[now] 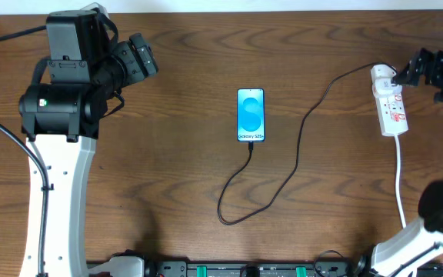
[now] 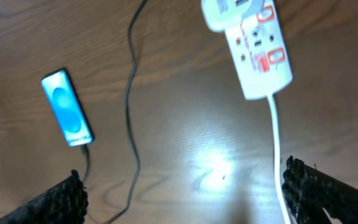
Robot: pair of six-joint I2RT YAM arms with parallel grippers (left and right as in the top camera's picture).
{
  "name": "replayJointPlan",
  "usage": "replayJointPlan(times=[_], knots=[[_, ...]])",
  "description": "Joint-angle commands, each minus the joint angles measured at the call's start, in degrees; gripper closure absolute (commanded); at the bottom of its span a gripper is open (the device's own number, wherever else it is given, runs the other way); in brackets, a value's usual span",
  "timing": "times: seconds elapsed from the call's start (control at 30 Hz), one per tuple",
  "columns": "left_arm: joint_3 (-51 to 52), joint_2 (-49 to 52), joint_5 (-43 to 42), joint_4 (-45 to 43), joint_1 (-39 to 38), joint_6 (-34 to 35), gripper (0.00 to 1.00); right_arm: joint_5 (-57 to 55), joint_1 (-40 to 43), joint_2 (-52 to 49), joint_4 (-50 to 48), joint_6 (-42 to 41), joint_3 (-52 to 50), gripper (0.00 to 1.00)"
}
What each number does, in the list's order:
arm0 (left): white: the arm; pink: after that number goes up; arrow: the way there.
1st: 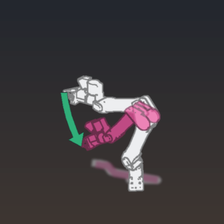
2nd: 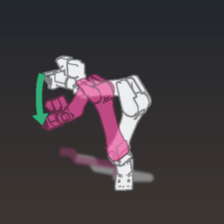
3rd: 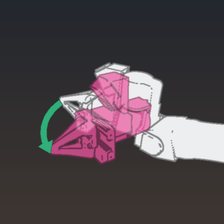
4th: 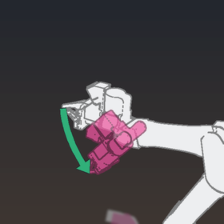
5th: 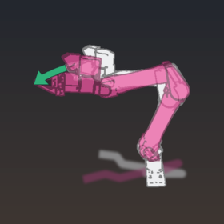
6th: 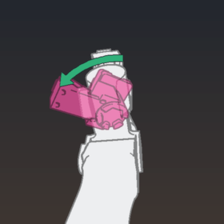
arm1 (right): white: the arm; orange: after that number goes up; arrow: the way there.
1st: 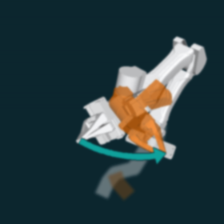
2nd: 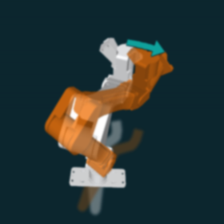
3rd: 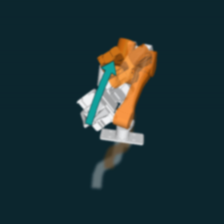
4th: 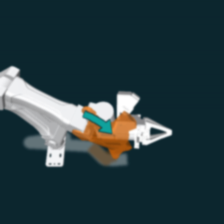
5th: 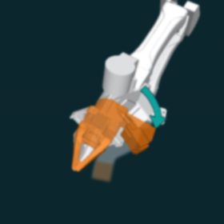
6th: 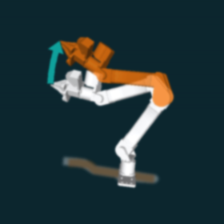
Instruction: Plug charger to phone and switch on socket
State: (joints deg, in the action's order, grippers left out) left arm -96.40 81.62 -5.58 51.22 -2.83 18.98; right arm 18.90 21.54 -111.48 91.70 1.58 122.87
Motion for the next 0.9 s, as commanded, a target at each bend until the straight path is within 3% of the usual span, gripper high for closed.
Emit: replayJointPlan(times=[0.0,0.4,0.6,0.87], knots=[[-0.57,-0.02,1.14,0.2,0.2,-1.2,0.09,0.76,1.36,-5.4,-0.2,3.15,4.68,0.01],[-0.57,-0.02,1.14,0.2,0.2,-1.2,0.09,1.55,3.85,-18.38,-11.61,7.39,5.75,0.01],[-0.57,-0.02,1.14,0.2,0.2,-1.2,0.09,8.35,3.58,-24.61,-14.08,11.39,5.75,0.01],[-0.57,-0.02,1.14,0.17,0.2,-1.2,0.09,8.7,3.48,-29.83,-15.28,11.37,5.73,0.01]])
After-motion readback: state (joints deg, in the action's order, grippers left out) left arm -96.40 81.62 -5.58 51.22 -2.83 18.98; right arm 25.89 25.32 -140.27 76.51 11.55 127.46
